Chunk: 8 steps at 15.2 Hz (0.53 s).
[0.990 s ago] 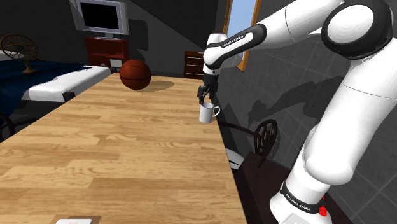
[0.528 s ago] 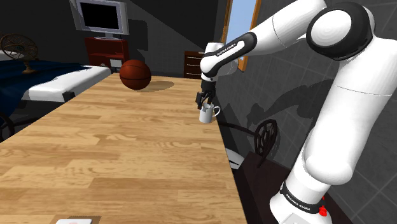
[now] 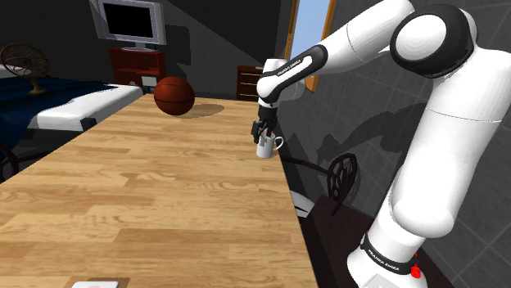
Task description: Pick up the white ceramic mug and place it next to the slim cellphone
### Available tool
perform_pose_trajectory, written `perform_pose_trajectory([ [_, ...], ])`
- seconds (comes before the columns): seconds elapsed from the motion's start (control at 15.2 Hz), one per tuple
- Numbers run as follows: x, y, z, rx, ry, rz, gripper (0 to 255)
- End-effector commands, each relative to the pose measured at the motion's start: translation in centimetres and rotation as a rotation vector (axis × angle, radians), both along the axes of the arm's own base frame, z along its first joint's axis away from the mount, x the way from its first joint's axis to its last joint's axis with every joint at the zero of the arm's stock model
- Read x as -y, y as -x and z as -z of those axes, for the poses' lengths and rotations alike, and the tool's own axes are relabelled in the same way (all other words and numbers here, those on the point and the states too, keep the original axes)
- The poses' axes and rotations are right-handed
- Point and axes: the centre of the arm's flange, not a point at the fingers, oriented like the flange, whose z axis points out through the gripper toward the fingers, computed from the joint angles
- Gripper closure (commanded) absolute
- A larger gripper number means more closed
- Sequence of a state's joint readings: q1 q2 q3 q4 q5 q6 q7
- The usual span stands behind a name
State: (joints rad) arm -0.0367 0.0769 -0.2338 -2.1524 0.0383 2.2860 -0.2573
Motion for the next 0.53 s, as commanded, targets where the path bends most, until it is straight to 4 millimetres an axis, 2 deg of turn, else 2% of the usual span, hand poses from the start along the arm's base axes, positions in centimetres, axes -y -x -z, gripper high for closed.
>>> perform_pose_trajectory([
  [0.0, 0.00, 0.00, 0.00, 0.000, 0.000, 0.000, 0],
  [0.07, 0.00, 0.00, 0.00, 0.000, 0.000, 0.000, 255],
  [0.46, 0.00, 0.00, 0.00, 0.000, 0.000, 0.000, 255],
])
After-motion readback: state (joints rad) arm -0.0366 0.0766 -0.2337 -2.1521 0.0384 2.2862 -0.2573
